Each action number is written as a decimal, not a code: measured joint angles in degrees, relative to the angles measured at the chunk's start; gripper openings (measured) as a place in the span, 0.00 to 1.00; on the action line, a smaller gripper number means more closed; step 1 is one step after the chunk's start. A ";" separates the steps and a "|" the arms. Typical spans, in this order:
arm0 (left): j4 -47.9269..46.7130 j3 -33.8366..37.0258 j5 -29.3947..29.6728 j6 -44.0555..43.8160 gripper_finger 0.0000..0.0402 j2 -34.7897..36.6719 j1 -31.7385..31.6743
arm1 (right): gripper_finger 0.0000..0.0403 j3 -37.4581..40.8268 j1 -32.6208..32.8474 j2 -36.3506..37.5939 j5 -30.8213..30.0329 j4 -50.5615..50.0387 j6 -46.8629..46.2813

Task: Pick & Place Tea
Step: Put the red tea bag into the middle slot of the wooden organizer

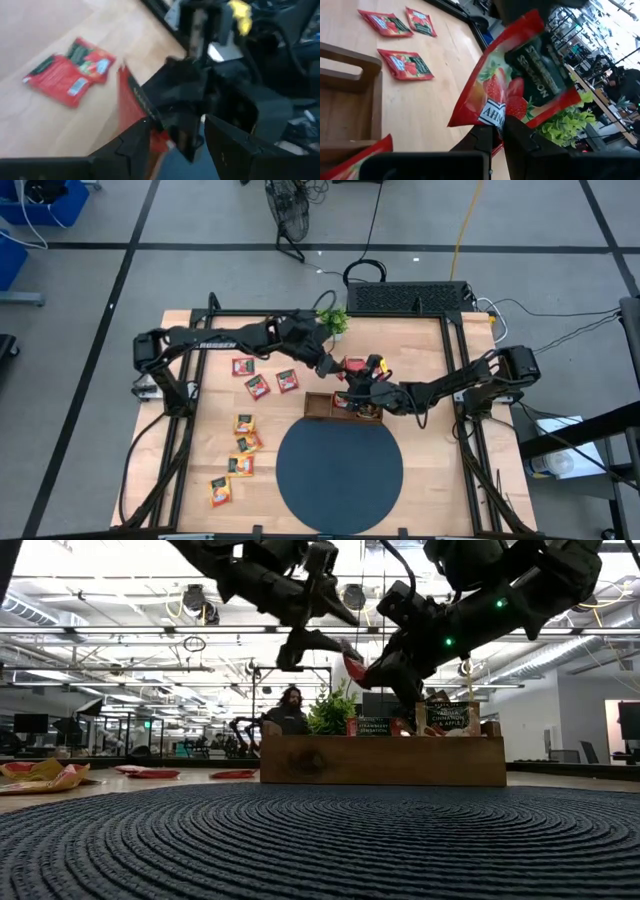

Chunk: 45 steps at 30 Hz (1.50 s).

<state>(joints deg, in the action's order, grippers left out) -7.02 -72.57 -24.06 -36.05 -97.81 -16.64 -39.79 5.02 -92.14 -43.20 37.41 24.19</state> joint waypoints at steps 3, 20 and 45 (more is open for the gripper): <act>-1.22 -2.54 -0.38 0.12 0.47 -1.71 0.25 | 0.04 0.00 0.02 0.00 0.00 0.52 0.84; -9.16 -3.26 4.59 4.00 0.47 -2.41 -2.04 | 0.04 -0.06 1.35 0.01 -0.27 1.79 2.07; -7.71 -3.08 -2.58 9.97 0.01 -2.31 -0.86 | 0.05 -0.17 1.67 0.13 0.20 1.50 0.11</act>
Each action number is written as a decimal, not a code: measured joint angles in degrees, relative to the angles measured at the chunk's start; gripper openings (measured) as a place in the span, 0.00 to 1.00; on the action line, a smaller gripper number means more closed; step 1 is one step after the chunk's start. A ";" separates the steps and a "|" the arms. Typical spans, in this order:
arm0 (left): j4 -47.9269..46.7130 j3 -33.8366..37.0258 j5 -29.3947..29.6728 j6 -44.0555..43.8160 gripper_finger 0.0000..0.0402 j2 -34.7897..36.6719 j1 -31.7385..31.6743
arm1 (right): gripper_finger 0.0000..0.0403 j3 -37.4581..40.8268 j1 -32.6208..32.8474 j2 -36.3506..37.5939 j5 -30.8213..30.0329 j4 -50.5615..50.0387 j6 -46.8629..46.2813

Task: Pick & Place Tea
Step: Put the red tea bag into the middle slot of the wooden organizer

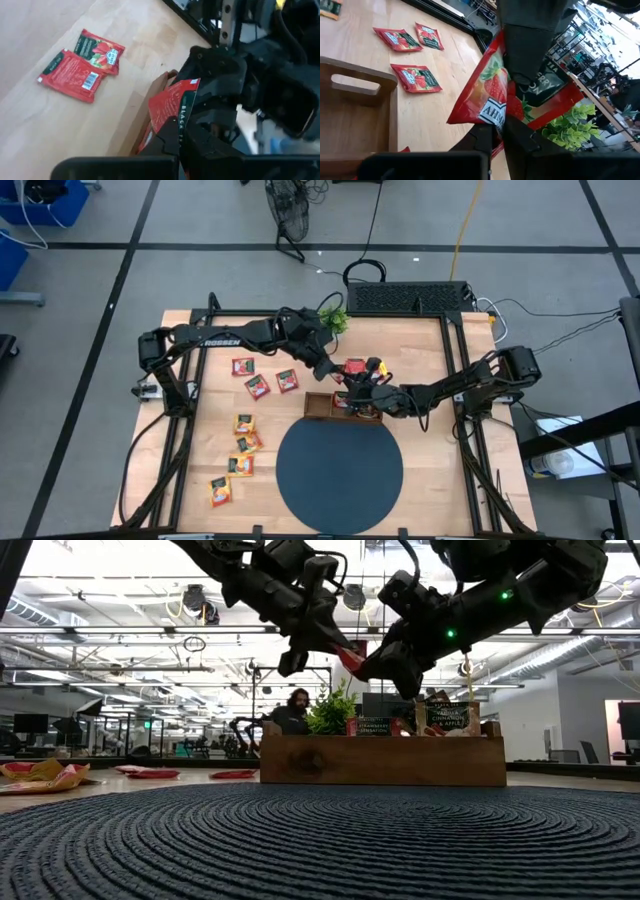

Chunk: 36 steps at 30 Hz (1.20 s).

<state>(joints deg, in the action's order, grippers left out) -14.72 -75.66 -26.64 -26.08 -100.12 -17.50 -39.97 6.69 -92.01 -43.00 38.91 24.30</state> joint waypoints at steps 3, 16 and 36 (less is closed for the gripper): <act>-2.53 0.00 0.64 8.53 0.01 2.27 0.35 | 0.14 0.00 0.42 0.30 -0.10 1.36 -1.35; -12.00 1.22 19.48 41.64 0.01 14.41 9.04 | 0.37 0.17 0.97 6.06 -11.52 -1.43 -3.80; 0.97 1.89 1.45 69.47 0.01 -2.96 10.38 | 0.33 12.91 0.48 29.66 -9.55 -2.73 -10.10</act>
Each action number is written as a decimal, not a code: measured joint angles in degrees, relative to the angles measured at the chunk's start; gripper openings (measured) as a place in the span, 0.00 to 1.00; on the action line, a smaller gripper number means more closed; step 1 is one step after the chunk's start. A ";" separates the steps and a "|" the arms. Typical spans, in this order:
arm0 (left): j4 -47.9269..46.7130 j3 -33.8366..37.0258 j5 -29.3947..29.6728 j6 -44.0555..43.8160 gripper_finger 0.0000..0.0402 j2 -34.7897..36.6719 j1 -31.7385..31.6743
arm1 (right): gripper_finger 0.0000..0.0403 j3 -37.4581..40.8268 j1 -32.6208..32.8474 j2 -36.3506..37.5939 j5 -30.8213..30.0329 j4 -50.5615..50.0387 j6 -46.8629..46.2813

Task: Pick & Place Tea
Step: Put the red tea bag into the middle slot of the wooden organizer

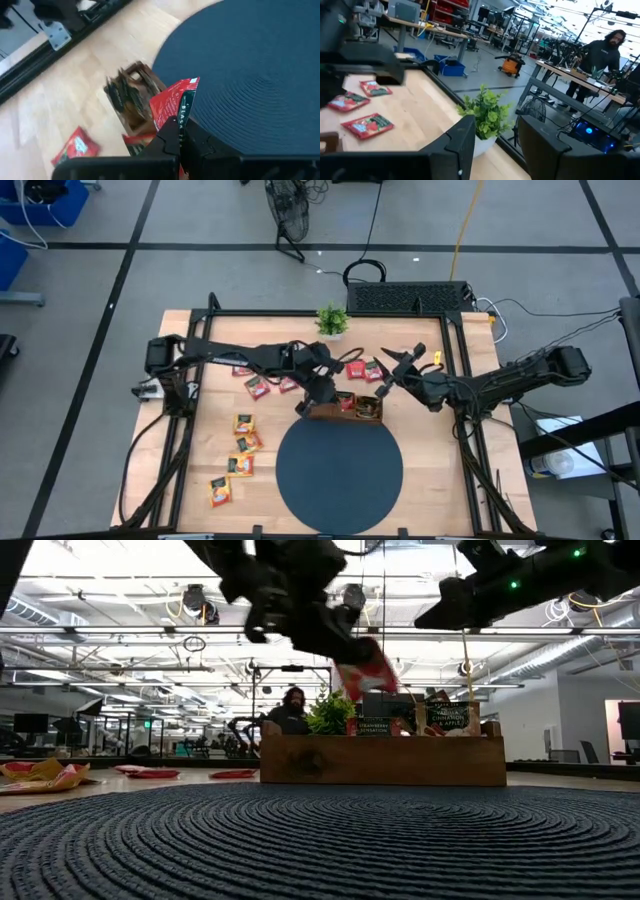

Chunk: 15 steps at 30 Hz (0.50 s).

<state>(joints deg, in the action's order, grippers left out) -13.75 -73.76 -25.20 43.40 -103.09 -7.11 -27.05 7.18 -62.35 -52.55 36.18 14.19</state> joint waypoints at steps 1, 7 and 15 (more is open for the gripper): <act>-1.10 -1.03 -0.26 -0.53 0.01 -1.04 -0.26 | 0.33 0.05 0.01 -0.03 0.15 0.05 0.03; -12.26 -11.14 -0.33 -0.51 0.01 -8.15 -0.53 | 0.33 0.03 -0.08 -0.17 0.11 0.43 0.20; -23.19 -19.86 2.78 1.30 0.01 -13.14 -0.55 | 0.33 0.03 -0.08 -0.17 0.17 -0.07 0.40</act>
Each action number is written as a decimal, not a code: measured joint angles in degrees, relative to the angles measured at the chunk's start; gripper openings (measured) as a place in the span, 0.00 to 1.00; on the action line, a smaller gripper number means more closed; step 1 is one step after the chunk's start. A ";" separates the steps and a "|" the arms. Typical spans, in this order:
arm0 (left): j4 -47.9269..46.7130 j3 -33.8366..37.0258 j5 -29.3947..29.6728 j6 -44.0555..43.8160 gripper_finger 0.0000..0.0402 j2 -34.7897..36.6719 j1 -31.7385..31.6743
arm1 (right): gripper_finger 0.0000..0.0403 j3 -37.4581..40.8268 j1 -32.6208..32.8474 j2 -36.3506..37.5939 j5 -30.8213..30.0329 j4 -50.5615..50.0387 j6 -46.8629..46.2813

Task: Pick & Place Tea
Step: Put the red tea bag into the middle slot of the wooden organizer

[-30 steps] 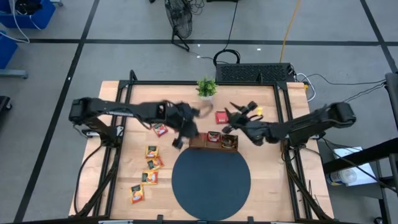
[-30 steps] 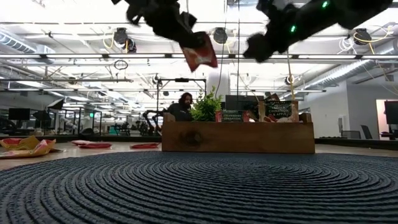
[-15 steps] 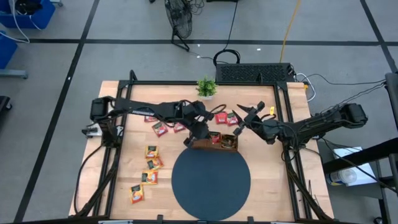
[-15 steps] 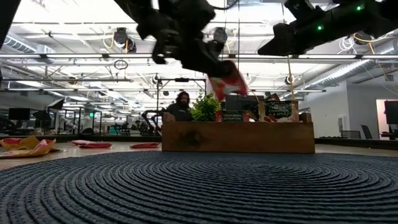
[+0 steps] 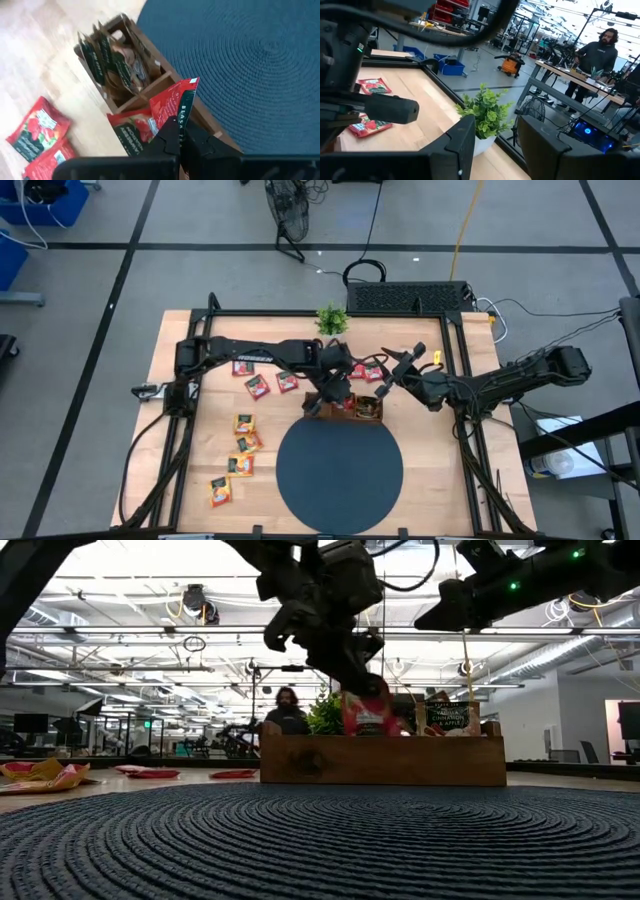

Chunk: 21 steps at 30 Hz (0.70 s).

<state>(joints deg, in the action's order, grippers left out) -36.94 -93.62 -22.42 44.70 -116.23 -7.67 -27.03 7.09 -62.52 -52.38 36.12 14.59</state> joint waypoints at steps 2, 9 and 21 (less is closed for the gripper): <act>-0.16 -0.02 -0.01 0.21 0.01 -0.49 -0.26 | 0.33 0.00 0.00 0.00 0.00 -0.22 0.17; 0.70 -0.02 0.00 0.10 0.01 -2.58 -1.00 | 0.33 0.47 0.00 0.00 0.02 -0.43 0.15; 2.31 -0.02 -0.06 -0.21 0.00 -3.30 -0.94 | 0.33 1.27 0.00 -0.02 0.07 0.96 -0.40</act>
<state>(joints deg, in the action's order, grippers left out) -34.63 -93.64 -22.48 44.49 -119.53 -8.60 -25.76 7.09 -62.54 -52.31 37.08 14.20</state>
